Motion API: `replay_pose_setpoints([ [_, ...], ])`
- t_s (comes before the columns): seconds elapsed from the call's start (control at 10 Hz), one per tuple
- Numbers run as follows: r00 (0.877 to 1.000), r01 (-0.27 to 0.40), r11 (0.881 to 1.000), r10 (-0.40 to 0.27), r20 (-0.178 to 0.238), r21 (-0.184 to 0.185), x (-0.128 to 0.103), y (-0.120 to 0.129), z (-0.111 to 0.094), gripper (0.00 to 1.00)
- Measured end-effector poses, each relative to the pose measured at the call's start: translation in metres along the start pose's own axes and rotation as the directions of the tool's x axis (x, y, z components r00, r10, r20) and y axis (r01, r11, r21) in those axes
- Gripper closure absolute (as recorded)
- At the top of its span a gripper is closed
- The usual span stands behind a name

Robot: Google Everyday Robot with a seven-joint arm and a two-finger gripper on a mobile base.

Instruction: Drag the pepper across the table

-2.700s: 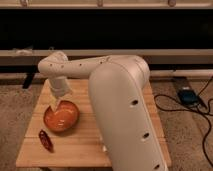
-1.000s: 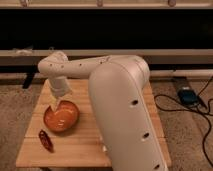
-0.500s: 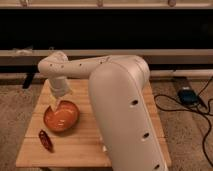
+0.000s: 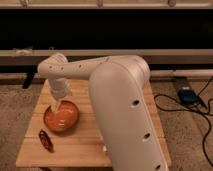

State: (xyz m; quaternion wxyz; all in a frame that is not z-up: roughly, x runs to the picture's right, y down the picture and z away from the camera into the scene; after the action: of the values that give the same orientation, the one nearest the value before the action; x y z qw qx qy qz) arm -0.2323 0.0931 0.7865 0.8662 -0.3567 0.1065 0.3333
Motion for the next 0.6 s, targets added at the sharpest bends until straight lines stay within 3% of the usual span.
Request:
replay_pose_setpoints([
  [0.2, 1.0, 0.014, 1.0, -0.014, -0.002, -0.01, 0.014, 0.032, 0.005, 0.2],
  [0.4, 1.0, 0.023, 0.999, -0.023, 0.0, -0.024, 0.034, 0.082, 0.011, 0.2],
  [0.6, 1.0, 0.03, 1.0, -0.03, -0.003, -0.004, 0.048, 0.126, 0.019, 0.2],
])
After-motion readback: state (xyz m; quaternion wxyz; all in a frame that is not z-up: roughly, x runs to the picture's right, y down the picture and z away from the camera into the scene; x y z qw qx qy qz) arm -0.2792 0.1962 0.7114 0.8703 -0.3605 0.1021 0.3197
